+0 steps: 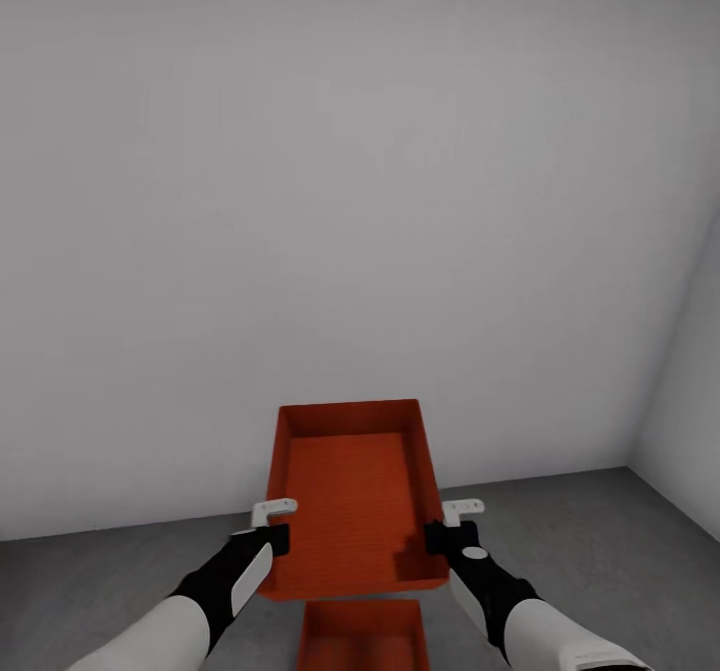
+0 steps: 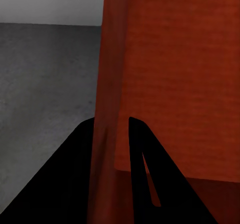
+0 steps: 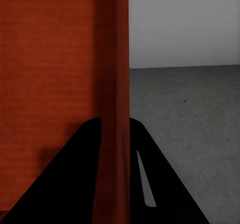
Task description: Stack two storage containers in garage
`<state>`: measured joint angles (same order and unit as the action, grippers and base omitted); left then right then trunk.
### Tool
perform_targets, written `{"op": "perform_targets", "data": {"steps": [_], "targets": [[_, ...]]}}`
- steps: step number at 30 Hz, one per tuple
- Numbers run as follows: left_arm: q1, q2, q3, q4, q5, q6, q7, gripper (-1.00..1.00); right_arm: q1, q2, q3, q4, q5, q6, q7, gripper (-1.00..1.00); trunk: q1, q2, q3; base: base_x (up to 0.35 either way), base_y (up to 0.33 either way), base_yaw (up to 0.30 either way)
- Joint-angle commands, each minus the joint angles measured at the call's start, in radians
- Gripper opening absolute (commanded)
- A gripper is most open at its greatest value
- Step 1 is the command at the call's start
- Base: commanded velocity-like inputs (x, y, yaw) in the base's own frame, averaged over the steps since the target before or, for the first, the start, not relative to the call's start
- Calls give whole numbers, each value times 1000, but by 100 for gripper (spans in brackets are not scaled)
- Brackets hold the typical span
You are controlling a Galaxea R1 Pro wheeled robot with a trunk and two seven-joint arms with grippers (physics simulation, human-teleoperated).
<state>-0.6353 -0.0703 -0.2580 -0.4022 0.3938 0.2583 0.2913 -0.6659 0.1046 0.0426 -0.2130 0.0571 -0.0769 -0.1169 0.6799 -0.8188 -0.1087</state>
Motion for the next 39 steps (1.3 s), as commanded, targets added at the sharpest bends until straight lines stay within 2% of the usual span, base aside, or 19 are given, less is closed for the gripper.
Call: {"op": "perform_targets", "data": {"steps": [1, 19, 39], "targets": [[-1, 22, 26, -4, -27, -19, 14, -100, 0, -11, -24, 3, 4, -3, -21, -100, 0, -1, -2, 1, 0, 7], [-1, 20, 26, -7, -27, -19, 14, -100, 0, -12, -24, 3, 3, -2, -22, -100, 0, -1, -3, 0, 0, 1], [-1, 17, 26, -5, -27, -19, 14, -100, 0, -11, -24, 3, 3, 0, -21, -100, 0, -1, -34, 0, 0, 0]]}}
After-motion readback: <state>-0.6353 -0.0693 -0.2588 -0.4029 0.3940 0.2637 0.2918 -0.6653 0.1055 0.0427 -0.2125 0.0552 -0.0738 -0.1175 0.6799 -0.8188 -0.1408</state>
